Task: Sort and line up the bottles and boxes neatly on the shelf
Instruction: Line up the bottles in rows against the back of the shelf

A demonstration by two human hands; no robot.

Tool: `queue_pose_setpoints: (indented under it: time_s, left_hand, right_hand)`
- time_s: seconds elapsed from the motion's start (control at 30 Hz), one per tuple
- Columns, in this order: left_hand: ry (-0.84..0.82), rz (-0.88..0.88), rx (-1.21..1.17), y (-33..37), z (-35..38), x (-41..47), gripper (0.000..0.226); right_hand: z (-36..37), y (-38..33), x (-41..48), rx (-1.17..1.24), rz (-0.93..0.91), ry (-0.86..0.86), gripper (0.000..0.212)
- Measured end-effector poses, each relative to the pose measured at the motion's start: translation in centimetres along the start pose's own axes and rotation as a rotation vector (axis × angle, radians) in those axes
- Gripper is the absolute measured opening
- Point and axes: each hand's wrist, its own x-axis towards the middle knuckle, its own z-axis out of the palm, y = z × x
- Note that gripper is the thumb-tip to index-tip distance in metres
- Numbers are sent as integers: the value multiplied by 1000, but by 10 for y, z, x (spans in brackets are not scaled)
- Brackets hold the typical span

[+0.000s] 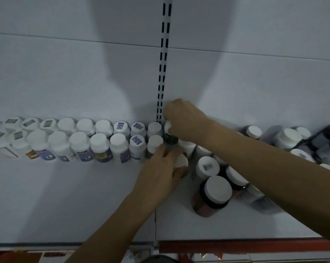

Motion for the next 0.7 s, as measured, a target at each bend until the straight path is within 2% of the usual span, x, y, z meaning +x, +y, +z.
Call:
queue_pose_setpoints:
  time_s: [0.07, 0.1, 0.17, 0.2, 0.3, 0.37, 0.43, 0.53, 0.7]
  left_hand:
    - [-33, -6, 78, -3, -7, -1, 46]
    - [-29, -4, 110, -6, -11, -1, 45]
    - [4, 27, 172, -12, -19, -2, 44]
    - [21, 39, 235, -15, -20, -1, 43]
    - [77, 82, 388, -17, -19, 7, 41]
    - [94, 138, 406, -9, -21, 15, 37]
    - [90, 192, 431, -4, -21, 23, 36]
    - [87, 209, 462, -5, -18, 32, 35]
    - [78, 191, 402, -18, -17, 50, 37]
  right_hand:
    - [7, -11, 2, -24, 8, 9, 37]
    - [12, -13, 2, -18, -8, 17, 33]
    - [23, -9, 4, 19, -7, 15, 8]
    - [26, -5, 3, 63, 8, 14, 6]
    - [26, 10, -13, 159, 15, 34, 34]
    - [26, 24, -25, 171, -6, 80, 42]
    - [26, 40, -36, 189, -28, 114, 37]
    - [22, 59, -52, 248, -36, 47, 28]
    - [24, 68, -73, 272, -42, 38, 41]
